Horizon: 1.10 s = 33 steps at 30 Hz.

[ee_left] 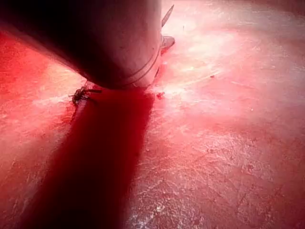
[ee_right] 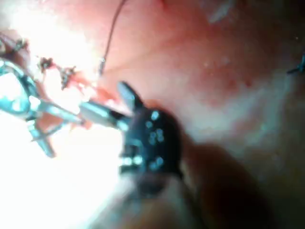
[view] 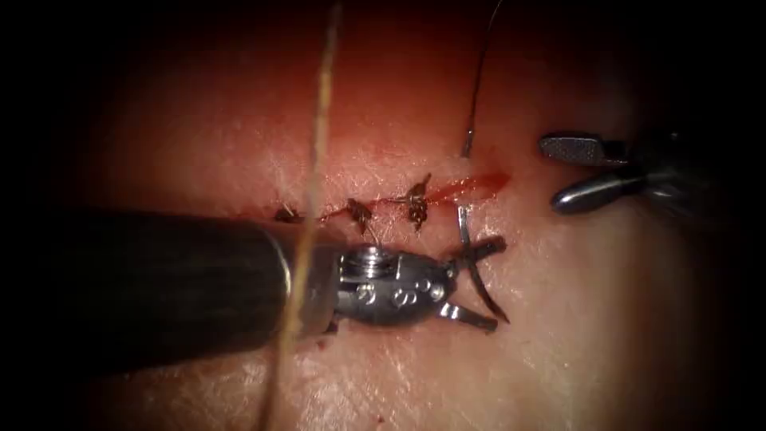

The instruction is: Wound Closure

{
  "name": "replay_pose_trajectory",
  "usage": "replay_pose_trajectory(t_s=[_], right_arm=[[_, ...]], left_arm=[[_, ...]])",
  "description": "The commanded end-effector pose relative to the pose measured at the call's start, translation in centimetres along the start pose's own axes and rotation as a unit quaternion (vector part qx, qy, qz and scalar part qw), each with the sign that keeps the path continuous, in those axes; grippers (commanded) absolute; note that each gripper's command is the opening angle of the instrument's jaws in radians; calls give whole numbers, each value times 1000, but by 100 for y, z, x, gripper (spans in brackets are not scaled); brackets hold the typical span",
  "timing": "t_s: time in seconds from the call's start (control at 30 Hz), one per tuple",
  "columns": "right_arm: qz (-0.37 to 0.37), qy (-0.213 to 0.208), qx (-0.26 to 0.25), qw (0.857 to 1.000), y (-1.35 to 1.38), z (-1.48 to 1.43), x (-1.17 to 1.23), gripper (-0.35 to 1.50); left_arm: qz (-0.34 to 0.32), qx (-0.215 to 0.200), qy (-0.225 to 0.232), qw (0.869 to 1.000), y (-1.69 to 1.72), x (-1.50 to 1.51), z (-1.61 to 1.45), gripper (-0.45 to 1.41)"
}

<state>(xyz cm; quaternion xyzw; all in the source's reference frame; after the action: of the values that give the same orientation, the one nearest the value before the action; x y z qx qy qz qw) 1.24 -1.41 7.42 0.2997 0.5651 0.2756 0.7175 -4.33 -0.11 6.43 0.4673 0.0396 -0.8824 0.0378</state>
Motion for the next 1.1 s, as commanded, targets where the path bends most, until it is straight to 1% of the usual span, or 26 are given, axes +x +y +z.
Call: replay_pose_trajectory(t_s=[0.03,0.13,0.2,0.23,0.27,0.33,0.43,0.57,0.67,0.7,0.77,0.8,0.9,1.03,1.1], right_arm=[[0,2,-1,1000,3,8,-6,126],[0,3,-1,1000,3,8,-6,126],[0,3,-1,1000,3,8,-6,126],[0,5,0,1000,3,8,-6,126],[0,5,0,1000,3,8,-6,126],[0,5,0,1000,3,7,-6,125],[0,5,1,1000,2,6,-6,123],[-4,8,4,1000,-1,2,-8,123],[14,14,7,1000,-5,-2,-10,123],[20,15,8,1000,-7,-3,-11,123],[37,15,9,999,-9,-5,-13,123],[54,16,9,998,-10,-6,-14,120],[90,19,8,996,-14,-5,-15,118],[102,19,6,995,-20,1,-16,116],[128,12,9,992,-24,5,-18,116]], left_arm=[[3,0,0,1000,1,-3,10,65],[3,-1,0,1000,-2,-4,13,49],[4,-1,1,1000,-4,-5,13,14],[7,-2,1,1000,-4,-6,13,-8],[1,-2,1,1000,-3,-7,11,-43],[-4,-4,3,1000,-1,-8,7,-45],[-6,5,-4,1000,1,-10,-1,-45],[-48,6,-4,999,4,-11,-9,-45],[-107,-12,31,994,10,-5,-12,-45],[-141,-20,51,988,12,-2,-14,-45],[-180,-33,84,980,15,6,-17,-45],[-199,-37,99,974,16,12,-20,-45],[-224,-46,119,966,17,30,-26,-45],[-226,-56,129,964,20,57,-35,-45],[-227,-60,131,963,20,66,-38,-45]])
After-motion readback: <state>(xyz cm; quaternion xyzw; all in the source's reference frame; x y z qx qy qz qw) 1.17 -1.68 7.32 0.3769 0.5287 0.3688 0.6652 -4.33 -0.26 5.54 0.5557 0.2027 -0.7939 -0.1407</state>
